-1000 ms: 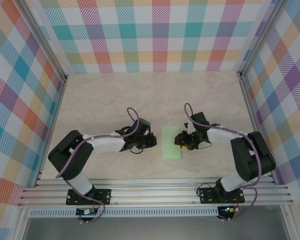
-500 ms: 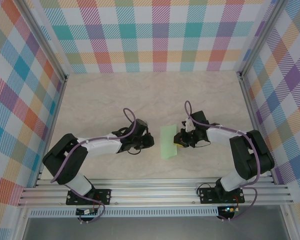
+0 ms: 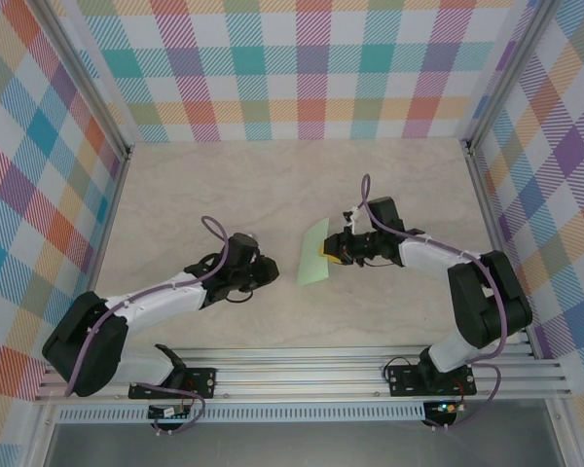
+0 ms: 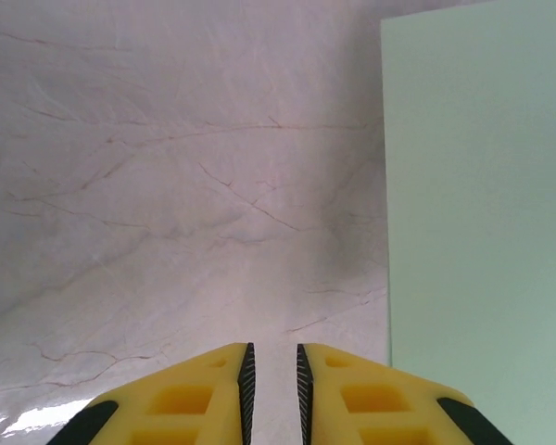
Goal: Fold a paper plane with a square sheet of paper (pick it up from the middle)
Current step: Pick up the paper from the center of the table, then place the paper at the center of the table.
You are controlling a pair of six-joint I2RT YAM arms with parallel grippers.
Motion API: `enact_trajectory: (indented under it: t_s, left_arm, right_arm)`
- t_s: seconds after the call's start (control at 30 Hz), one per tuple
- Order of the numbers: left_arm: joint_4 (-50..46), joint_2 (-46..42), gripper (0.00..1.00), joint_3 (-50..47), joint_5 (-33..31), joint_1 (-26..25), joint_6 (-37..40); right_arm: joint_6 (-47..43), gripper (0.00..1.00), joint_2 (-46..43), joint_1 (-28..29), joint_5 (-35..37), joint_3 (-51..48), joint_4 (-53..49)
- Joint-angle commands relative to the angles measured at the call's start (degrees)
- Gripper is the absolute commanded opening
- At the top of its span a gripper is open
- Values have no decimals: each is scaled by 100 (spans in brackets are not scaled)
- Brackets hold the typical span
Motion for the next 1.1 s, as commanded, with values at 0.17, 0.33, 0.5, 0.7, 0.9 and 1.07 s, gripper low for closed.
enact_trajectory:
  t_s: [0.17, 0.33, 0.5, 0.7, 0.9, 1.07]
  left_arm:
    - [-438, -624, 24, -255, -183, 253, -103]
    - [-493, -731, 25, -349, -191, 323, -102]
    - [-384, -669, 25, -384, -87, 335, -109]
    - [-374, -667, 25, -410, -23, 335, -103]
    - [-392, -682, 25, -424, 34, 335, -59]
    - [-456, -808, 25, -507, -118, 343, -59]
  right_arm:
    - [327, 15, 540, 296, -396, 278, 823]
    - [5, 17, 454, 381, 120, 532, 157]
    - [240, 18, 898, 398, 287, 240, 438]
    - [-131, 28, 976, 398, 809, 99, -259]
    - [-1418, 50, 170, 411, 2138, 452, -2301]
    - [-2660, 65, -517, 614, 3259, 665, -3221]
